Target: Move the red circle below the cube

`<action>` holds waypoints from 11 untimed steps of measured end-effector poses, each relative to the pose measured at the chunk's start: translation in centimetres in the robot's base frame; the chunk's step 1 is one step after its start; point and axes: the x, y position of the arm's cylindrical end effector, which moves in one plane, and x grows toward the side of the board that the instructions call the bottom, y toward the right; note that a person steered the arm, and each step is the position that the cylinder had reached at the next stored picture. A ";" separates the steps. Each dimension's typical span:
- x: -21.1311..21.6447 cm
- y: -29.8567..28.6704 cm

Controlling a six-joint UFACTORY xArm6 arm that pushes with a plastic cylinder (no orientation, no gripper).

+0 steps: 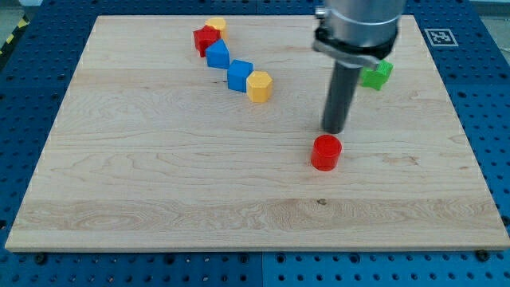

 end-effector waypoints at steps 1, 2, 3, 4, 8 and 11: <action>3.7 5.5; 7.5 4.5; 7.2 -3.5; 5.5 -11.2; 3.8 -8.2; 6.2 -21.5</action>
